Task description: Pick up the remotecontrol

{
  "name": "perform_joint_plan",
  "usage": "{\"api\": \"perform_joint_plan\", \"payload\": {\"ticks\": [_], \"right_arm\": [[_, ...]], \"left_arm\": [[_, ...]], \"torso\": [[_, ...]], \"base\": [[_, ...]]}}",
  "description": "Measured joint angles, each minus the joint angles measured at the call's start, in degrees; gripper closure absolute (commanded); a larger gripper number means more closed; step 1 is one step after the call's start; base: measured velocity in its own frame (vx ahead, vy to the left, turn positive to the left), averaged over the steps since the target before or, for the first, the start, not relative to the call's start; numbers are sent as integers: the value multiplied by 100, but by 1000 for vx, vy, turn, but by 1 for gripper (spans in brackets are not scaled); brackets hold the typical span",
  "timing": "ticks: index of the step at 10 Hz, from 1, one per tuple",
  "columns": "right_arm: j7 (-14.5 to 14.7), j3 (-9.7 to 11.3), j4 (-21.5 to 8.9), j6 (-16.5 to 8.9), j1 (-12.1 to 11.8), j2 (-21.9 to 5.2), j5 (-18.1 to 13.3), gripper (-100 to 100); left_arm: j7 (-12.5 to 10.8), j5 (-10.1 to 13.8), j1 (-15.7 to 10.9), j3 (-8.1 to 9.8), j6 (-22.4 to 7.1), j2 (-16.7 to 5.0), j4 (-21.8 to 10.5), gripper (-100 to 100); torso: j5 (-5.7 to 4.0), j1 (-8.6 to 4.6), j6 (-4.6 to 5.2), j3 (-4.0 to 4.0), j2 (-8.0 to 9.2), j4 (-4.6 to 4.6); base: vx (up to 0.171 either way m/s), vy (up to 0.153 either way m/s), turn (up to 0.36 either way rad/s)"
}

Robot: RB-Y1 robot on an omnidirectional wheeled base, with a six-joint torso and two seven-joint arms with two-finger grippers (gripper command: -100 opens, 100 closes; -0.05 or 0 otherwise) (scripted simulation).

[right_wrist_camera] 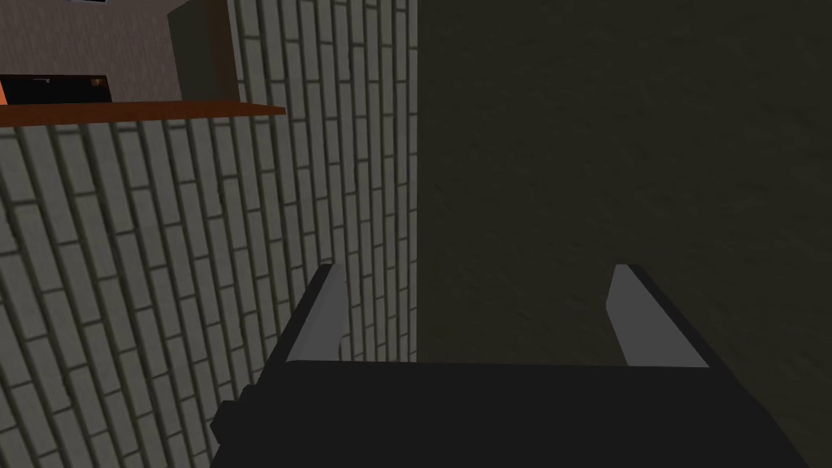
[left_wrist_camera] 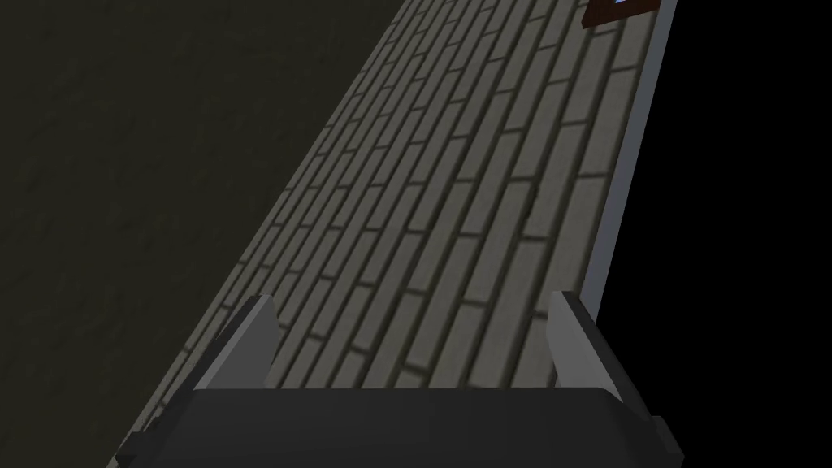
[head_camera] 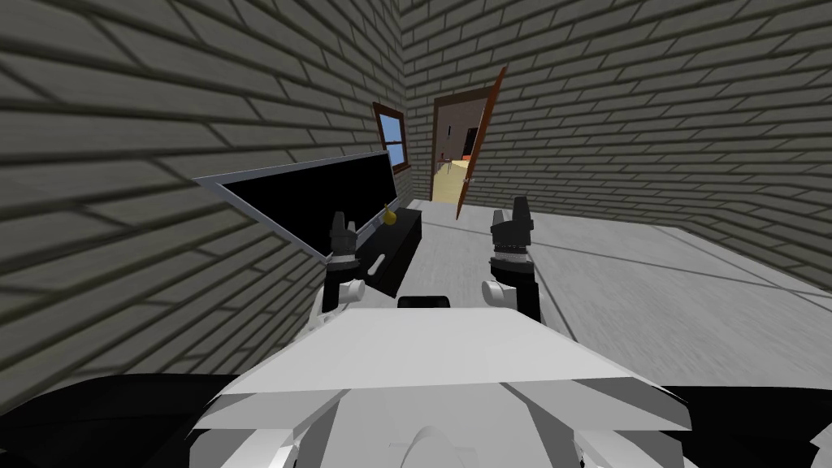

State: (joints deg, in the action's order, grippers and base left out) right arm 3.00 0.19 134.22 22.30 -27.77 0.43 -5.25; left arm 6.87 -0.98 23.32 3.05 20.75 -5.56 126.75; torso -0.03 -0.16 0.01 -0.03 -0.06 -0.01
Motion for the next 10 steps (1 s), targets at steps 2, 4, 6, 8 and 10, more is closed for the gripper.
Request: {"api": "perform_joint_plan", "payload": {"ticks": [2,4,6,8,10], "right_arm": [[0,0,0,0,0,0,0,0],[0,0,0,0,0,0,0,0],[0,0,0,0,0,0,0,0],[0,0,0,0,0,0,0,0],[0,0,0,0,0,0,0,0]], "left_arm": [[-93,219,-129,102,-302,-180,-211,-100],[-199,422,-245,217,-588,-333,-390,-100],[-308,649,-383,333,-916,-466,-633,-100],[-429,876,-496,447,-1203,-595,-876,-100],[-509,1105,-711,548,-1558,-673,-1217,-100]], "torso": [[-1,-5,0,-2,-3,-1],[-1,-1,-1,-2,-3,-1],[0,-1,-1,-2,-4,-1],[0,1,-1,-4,-7,-2],[0,-1,-1,-5,-9,-2]], "base": [[23,-61,-12],[16,-41,-6],[28,-55,-11],[30,-40,-1],[32,-45,-3]]}}
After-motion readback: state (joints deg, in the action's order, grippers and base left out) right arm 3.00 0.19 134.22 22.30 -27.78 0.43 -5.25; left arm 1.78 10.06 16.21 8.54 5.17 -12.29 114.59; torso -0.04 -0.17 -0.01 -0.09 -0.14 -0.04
